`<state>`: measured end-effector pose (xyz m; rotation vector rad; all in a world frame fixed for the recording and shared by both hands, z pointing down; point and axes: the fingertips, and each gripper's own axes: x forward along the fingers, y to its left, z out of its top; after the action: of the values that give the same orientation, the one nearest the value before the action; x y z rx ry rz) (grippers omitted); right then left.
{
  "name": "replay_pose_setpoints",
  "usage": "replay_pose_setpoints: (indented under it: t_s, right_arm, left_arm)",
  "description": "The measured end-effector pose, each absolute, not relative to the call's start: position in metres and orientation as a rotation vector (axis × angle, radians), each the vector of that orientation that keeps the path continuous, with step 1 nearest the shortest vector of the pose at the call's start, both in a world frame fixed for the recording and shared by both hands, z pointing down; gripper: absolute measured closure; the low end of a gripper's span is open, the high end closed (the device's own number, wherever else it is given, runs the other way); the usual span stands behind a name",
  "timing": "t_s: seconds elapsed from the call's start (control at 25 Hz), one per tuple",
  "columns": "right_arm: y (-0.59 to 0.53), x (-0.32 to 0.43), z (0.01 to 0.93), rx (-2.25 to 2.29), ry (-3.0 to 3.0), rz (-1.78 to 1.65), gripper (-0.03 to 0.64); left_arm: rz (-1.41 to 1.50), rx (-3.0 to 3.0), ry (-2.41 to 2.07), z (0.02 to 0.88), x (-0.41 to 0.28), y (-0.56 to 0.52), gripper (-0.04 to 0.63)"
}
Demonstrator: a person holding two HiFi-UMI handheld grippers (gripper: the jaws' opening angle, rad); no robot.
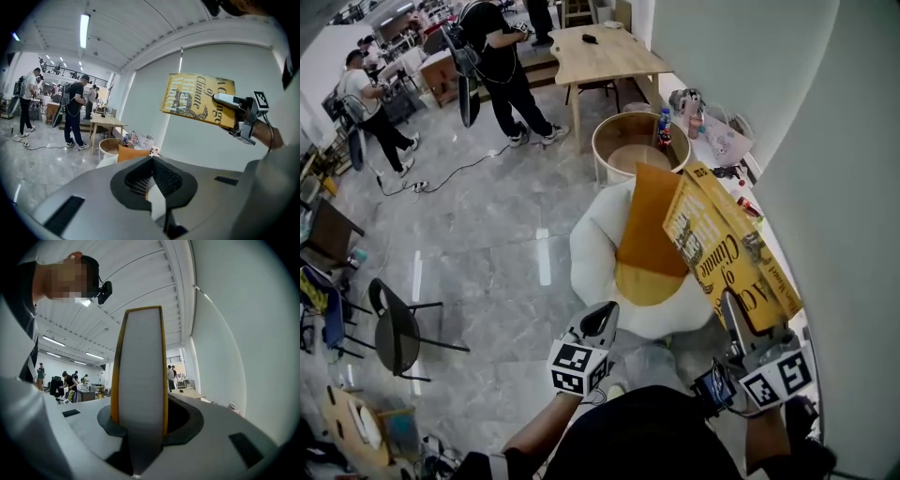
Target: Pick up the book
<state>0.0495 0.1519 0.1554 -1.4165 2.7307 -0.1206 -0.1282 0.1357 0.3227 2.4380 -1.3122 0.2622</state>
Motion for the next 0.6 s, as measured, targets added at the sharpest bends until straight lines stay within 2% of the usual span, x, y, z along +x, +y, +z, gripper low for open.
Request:
replay_pose_setpoints:
  t_s: [0.32,0.6]
  right_arm:
    - [0.222,0.014,0.139,-1.415,2.768,-0.125,0.463]
    - [0.235,0.027,0.133,-1.388,2.785,-0.102,0.463]
  left_arm:
    - [0.228,2.424,-1.347,0.319,-0.170,0.207,0.591]
    - [0.295,2.482,-1.364,0.303,-0.147,0.230,0.591]
